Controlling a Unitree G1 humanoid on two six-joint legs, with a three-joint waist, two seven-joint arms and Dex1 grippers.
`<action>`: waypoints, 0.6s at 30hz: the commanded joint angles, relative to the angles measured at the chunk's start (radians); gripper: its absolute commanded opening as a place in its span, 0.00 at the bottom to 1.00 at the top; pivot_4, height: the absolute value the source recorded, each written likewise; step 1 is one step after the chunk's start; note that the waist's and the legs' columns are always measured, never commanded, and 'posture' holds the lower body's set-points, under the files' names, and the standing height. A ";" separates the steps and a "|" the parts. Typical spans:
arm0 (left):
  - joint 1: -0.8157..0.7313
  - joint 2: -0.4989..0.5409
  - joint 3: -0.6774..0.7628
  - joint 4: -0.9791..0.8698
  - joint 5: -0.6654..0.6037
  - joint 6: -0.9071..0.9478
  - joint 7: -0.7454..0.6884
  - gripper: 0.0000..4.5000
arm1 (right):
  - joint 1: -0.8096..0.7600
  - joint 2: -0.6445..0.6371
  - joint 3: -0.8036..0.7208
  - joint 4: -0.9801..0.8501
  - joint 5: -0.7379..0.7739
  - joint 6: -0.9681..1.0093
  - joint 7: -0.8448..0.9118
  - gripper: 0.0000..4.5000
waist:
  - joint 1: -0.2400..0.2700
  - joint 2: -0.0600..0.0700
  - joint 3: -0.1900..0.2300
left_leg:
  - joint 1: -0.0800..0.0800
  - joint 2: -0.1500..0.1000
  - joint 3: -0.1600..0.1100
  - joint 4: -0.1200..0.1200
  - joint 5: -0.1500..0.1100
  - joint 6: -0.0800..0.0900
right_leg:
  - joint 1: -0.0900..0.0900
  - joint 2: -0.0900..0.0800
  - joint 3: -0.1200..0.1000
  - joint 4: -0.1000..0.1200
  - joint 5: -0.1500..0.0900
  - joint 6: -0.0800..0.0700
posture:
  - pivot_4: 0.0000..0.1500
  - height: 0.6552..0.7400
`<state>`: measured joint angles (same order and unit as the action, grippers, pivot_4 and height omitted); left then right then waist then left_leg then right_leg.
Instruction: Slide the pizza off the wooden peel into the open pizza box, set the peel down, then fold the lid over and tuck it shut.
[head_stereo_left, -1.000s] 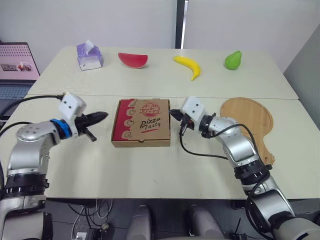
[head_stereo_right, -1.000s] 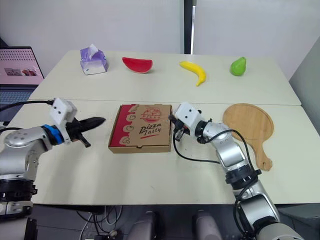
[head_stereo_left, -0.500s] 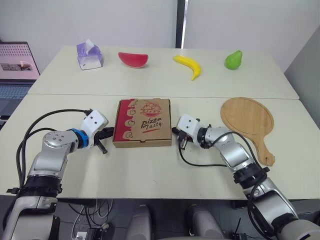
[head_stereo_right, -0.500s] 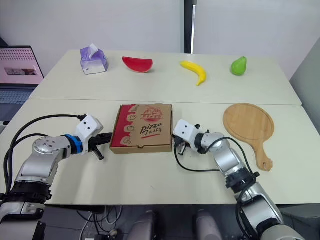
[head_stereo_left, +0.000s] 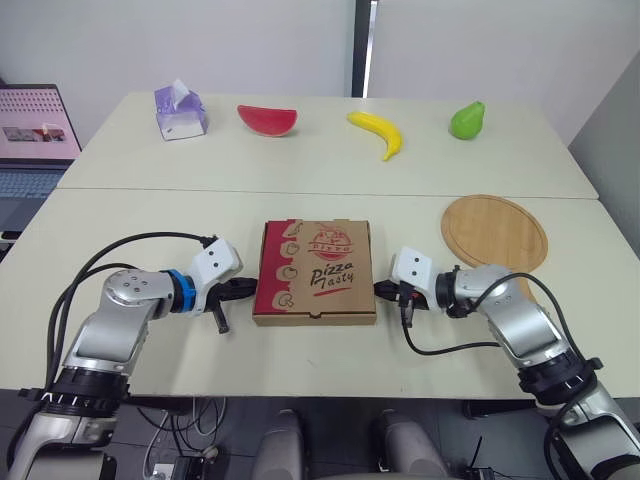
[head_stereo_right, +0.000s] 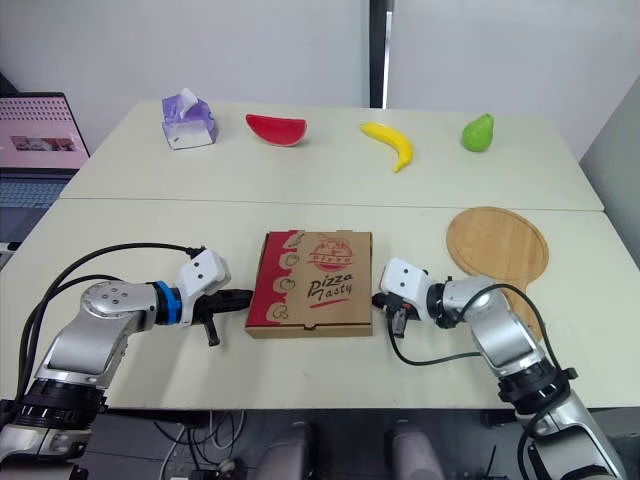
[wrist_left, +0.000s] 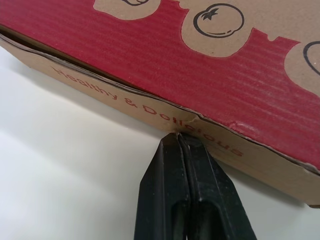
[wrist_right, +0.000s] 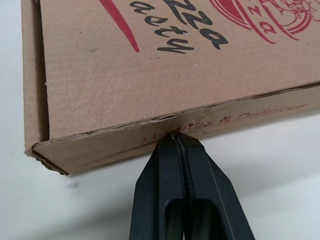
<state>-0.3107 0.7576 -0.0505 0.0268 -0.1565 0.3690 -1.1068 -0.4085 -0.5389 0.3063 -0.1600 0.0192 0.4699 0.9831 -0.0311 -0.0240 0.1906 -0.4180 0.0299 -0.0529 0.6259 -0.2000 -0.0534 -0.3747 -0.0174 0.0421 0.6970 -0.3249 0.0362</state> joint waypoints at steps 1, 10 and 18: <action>0.001 -0.034 -0.049 -0.072 -0.038 -0.017 -0.036 0.00 | -0.002 0.022 0.019 -0.081 0.044 -0.001 0.015 0.01 | 0.000 0.000 0.000 | 0.000 0.000 0.000 0.000 0.000 0.000 | 0.000 0.000 0.000 0.000 0.000 0.000 | 1.00 1.00; 0.016 0.016 0.033 0.013 -0.032 -0.055 -0.021 0.00 | 0.017 -0.033 -0.021 -0.053 0.015 -0.045 -0.001 0.01 | 0.000 0.000 0.000 | 0.000 0.000 0.000 0.000 0.000 0.000 | 0.000 0.000 0.000 0.000 0.000 0.000 | 1.00 1.00; 0.108 0.092 0.311 0.100 -0.157 -0.047 0.019 0.14 | -0.020 -0.178 -0.279 0.139 0.134 -0.175 0.045 0.04 | -0.001 0.000 0.000 | 0.000 0.000 0.001 0.000 0.000 0.000 | 0.000 -0.001 0.000 0.000 0.000 0.000 | 1.00 1.00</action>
<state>-0.2014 0.8293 0.1915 0.1274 -0.2699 0.3140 -1.1000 -0.3955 -0.6900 0.1102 -0.0366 0.1026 0.3356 1.0012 -0.0319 -0.0242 0.1911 -0.4176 0.0301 -0.0523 0.6259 -0.2000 -0.0534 -0.3746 -0.0183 0.0422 0.6968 -0.3248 0.0361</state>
